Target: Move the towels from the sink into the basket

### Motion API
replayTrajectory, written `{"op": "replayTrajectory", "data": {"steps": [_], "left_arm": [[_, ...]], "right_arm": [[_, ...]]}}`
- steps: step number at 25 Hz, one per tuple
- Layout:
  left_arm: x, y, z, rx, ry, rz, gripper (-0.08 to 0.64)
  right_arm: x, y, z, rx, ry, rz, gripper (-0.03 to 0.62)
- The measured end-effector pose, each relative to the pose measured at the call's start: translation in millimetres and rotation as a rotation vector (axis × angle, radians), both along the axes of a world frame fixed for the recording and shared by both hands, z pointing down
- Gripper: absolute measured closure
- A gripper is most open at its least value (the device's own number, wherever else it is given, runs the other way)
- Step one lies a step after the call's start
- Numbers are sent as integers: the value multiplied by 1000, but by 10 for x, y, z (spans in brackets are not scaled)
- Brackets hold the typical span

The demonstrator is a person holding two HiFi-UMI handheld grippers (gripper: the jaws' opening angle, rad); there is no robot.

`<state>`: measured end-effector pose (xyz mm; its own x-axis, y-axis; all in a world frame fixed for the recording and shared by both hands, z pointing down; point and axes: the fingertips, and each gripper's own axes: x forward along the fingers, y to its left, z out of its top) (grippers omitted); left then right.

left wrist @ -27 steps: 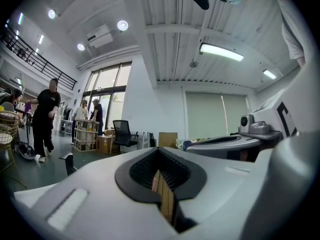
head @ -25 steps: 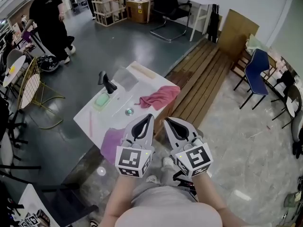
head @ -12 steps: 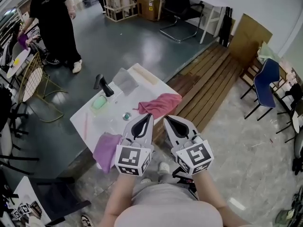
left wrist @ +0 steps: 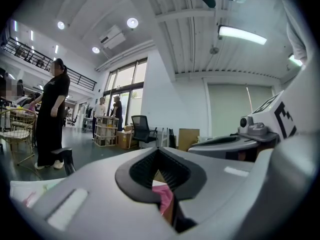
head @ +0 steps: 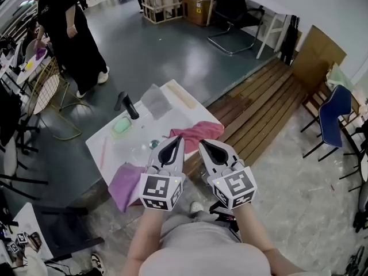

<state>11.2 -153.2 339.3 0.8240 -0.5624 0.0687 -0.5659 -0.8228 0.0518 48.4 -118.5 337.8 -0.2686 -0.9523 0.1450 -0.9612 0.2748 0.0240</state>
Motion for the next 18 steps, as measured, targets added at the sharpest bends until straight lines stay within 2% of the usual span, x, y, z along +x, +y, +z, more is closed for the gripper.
{"op": "replayTrajectory", "data": {"steps": [12,18], "left_arm": [[94,-266,154,-7,-34,-47,557],[132,-438,266,-33,-52,-41,557]], "right_arm": [[125,-289,264,-56,16,-52,574],[212,-499,380,-81,22,-19,574]]}}
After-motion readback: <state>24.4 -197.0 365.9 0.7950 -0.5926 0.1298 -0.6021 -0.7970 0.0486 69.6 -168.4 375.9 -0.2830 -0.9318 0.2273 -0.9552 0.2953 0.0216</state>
